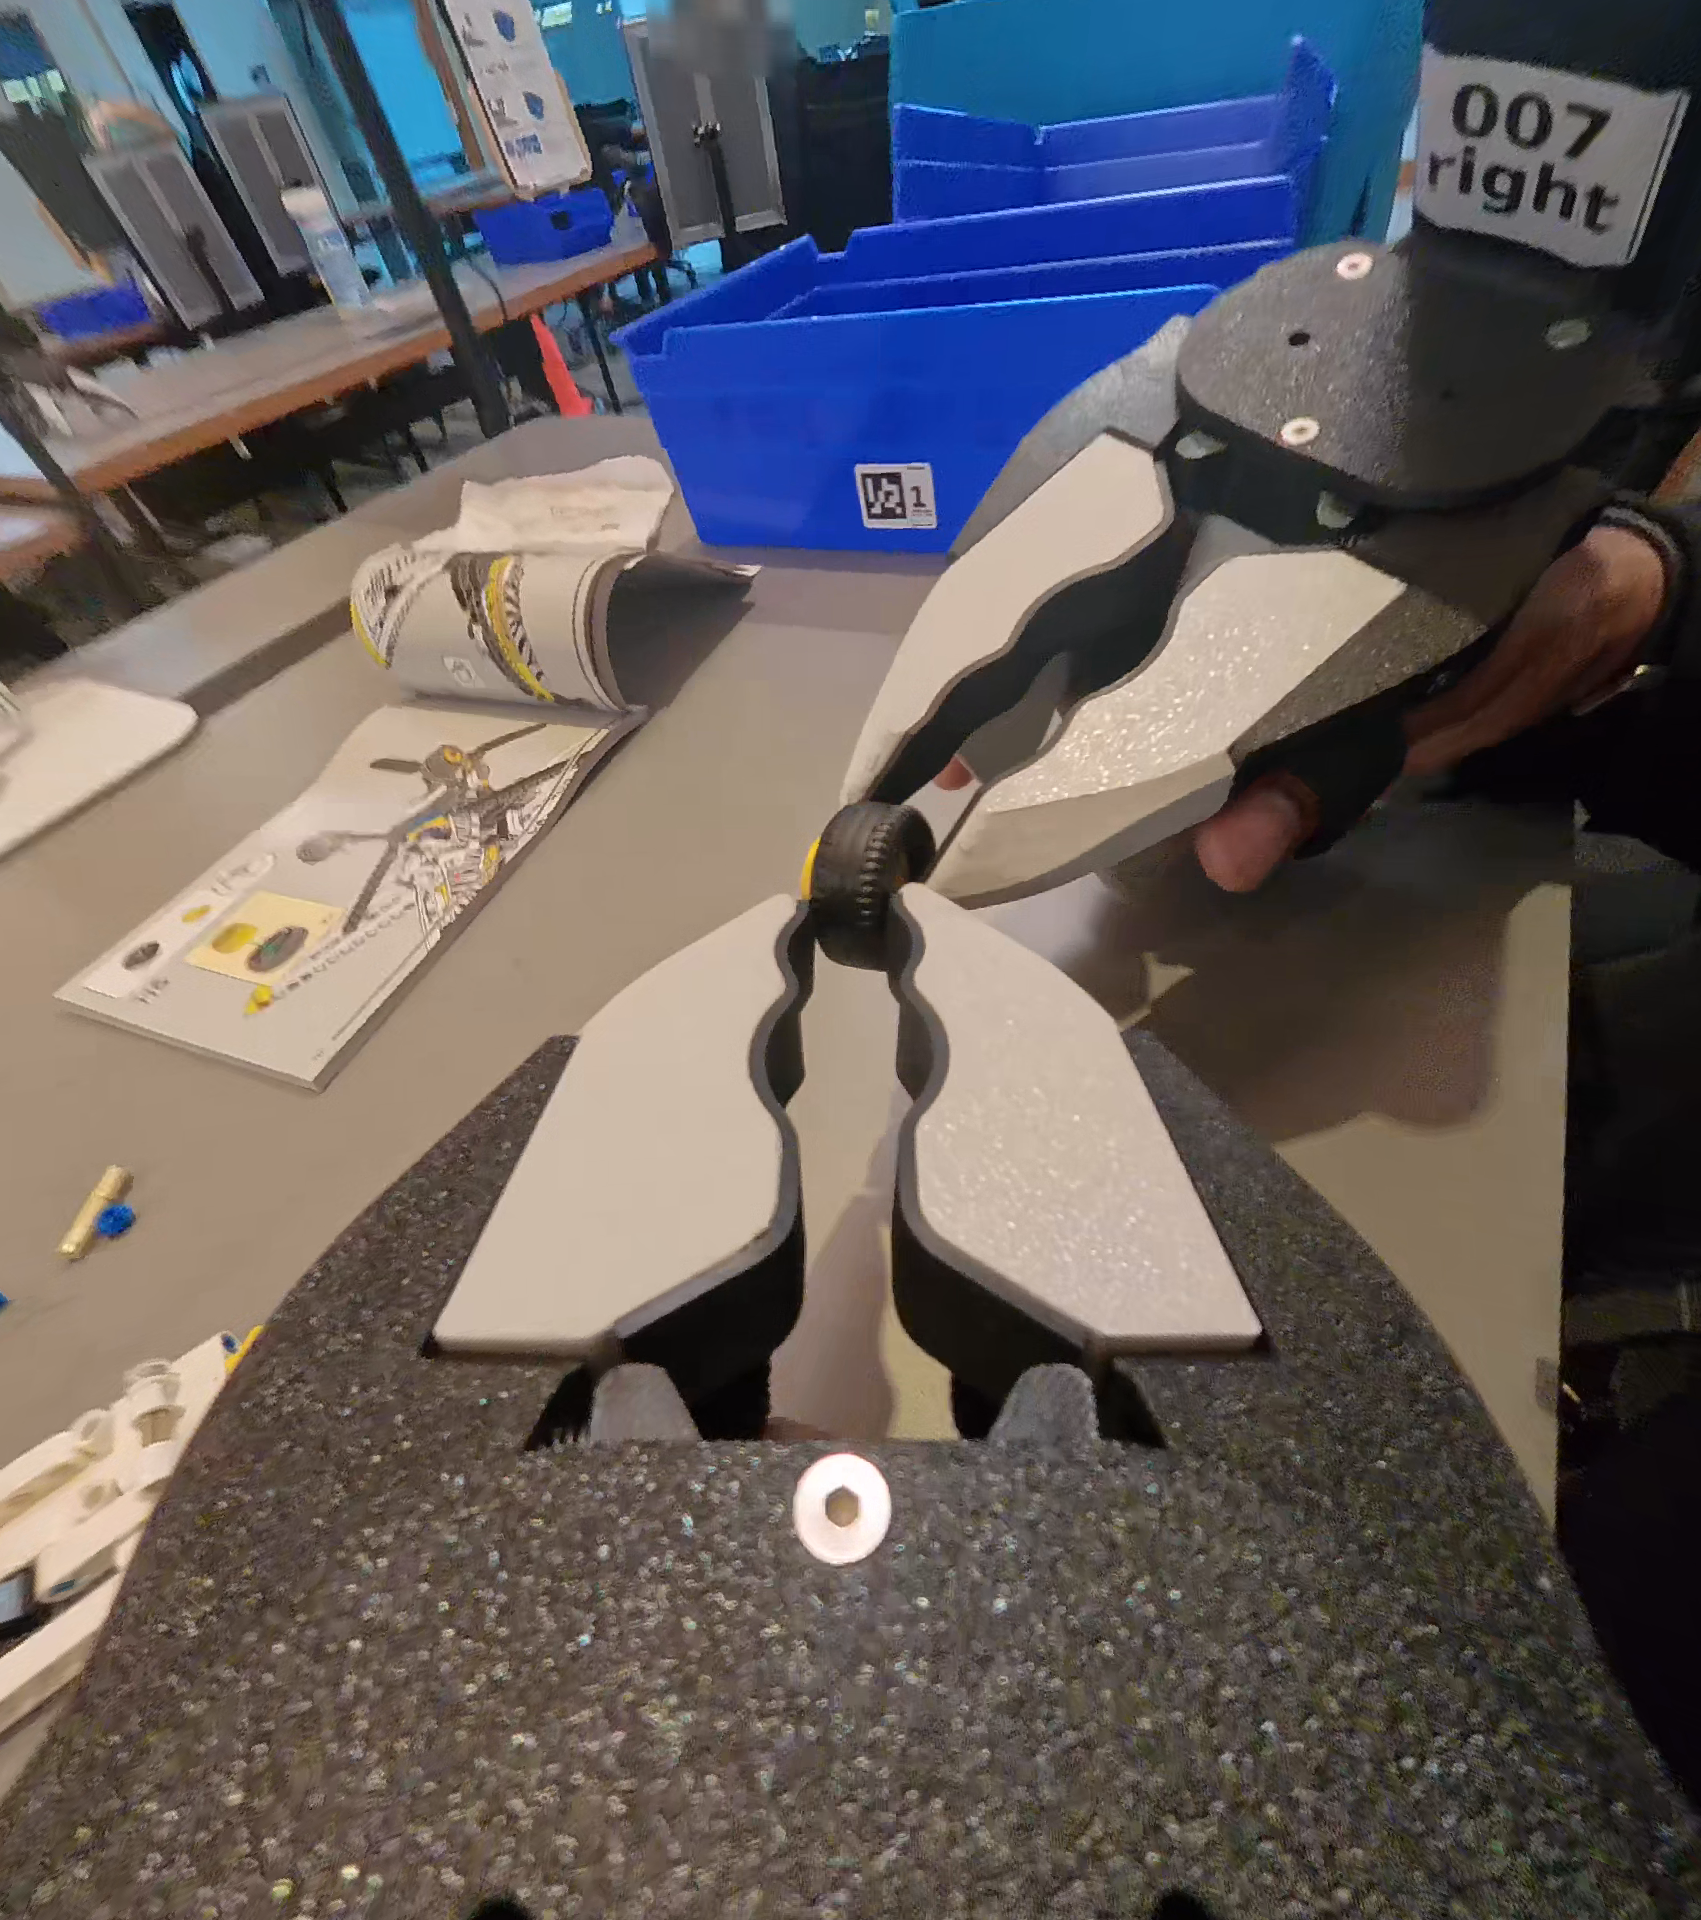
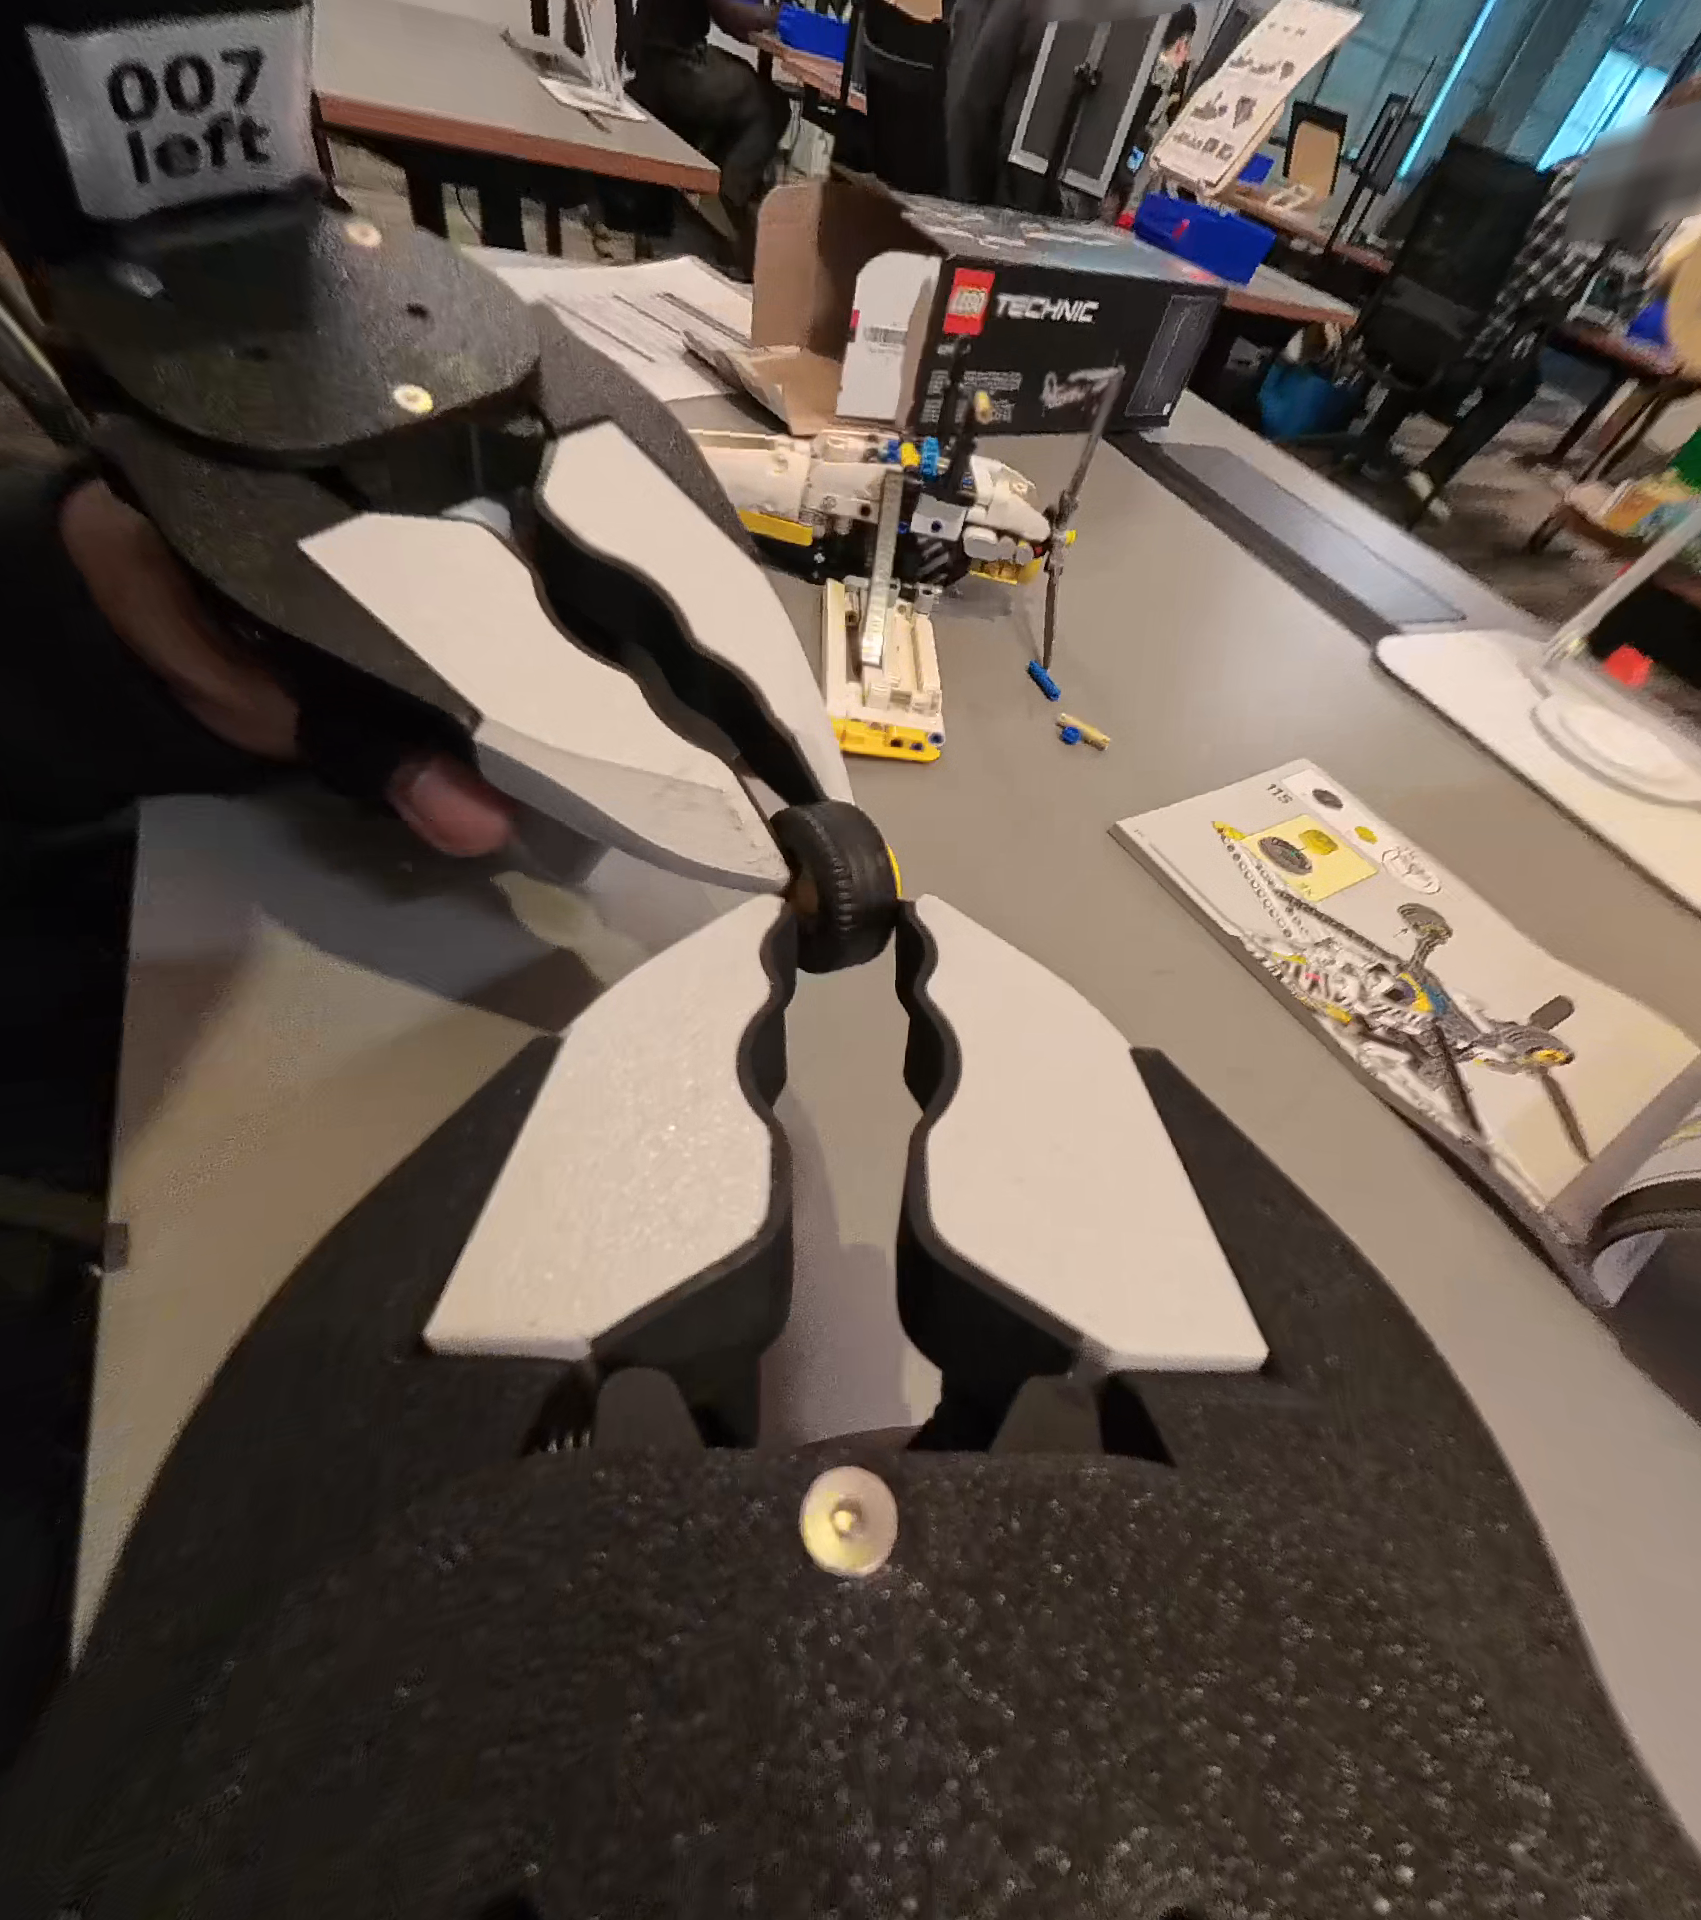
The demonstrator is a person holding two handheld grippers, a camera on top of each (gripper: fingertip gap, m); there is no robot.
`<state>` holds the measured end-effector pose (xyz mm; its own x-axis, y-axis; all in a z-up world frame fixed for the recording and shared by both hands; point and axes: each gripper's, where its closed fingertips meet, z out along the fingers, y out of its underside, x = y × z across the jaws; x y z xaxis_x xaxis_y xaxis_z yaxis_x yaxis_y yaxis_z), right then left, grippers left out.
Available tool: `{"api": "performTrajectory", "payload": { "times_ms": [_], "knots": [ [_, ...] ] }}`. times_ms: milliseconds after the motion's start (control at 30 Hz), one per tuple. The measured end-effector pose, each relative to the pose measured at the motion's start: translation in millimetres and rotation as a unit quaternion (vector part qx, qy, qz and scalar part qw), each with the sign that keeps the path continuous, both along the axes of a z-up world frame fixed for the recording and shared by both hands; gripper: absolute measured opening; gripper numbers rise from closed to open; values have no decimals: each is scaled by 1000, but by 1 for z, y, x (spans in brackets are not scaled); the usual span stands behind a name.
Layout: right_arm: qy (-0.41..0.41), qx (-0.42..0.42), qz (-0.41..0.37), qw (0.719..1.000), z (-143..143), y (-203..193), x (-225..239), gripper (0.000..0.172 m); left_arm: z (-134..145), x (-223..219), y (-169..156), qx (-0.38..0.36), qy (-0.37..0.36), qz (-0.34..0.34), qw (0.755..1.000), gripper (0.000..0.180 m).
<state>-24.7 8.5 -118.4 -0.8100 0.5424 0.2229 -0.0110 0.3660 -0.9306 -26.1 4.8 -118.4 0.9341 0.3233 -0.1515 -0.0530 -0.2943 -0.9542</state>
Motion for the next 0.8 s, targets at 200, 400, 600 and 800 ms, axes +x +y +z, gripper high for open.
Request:
{"api": "performTrajectory", "payload": {
  "times_ms": [200, 400, 600, 800],
  "knots": [
    [80, 46, -15, 996, -3, -4, 20, 14, -6, 22, -3, -33, 90, -2, 995, 14],
    [104, 65, -30, 992, -5, -7, 22, 14, -12, 24, -6, -30, 70, -3, 997, 14],
    [101, 93, -44, 990, -10, -7, 22, 14, -17, 25, -6, -56, 100, 14, 993, 13],
    [87, 82, -89, 989, -10, -6, 24, 13, -13, 29, -7, -68, 164, 35, 984, 12]
  ]
}}
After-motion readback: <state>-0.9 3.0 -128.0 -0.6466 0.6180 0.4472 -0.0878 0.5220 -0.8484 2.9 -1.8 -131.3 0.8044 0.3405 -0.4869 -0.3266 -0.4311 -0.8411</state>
